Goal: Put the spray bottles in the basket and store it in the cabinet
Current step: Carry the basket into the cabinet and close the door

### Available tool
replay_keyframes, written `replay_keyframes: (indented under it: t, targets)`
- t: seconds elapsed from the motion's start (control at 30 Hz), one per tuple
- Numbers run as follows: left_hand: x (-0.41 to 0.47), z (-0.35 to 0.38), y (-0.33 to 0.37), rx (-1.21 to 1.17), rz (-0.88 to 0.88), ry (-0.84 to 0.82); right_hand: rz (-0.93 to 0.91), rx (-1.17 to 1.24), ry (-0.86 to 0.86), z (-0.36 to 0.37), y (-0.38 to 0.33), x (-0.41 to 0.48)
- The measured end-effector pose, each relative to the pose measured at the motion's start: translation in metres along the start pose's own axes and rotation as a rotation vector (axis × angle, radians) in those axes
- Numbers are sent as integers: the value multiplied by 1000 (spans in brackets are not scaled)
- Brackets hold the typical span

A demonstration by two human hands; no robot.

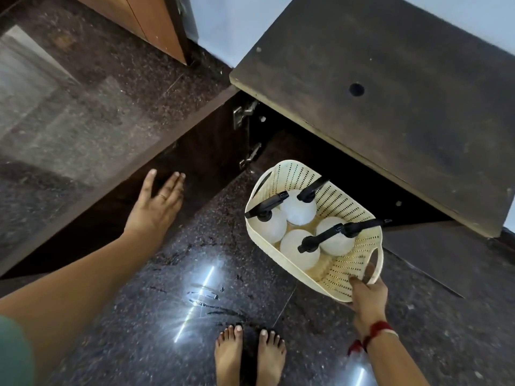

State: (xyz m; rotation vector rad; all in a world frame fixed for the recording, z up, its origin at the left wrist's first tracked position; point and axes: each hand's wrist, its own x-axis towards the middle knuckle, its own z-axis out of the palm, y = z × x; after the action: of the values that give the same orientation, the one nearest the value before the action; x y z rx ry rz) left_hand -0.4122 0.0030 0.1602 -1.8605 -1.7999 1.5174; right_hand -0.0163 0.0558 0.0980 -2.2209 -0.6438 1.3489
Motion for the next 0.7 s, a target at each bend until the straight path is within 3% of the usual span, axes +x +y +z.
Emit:
replay_keyframes:
  t: [0.07,0.17,0.37,0.6,0.7]
  targets:
    - [2,-5,10,-163,3,48,-4,-9,10,4,-5,5]
    - [20,-30,37,-612,70,121,-3,-21,14,13,-13,18]
    - [87,-65,96,-1489,-3,-95,-10,49,-11,44,-15,70]
    - [153,-50,140,-1937,186,94,-126,127,-16,80,-16,131]
    - [173,-58,152,-2069,51,187,-161,113,-31,89,-24,149]
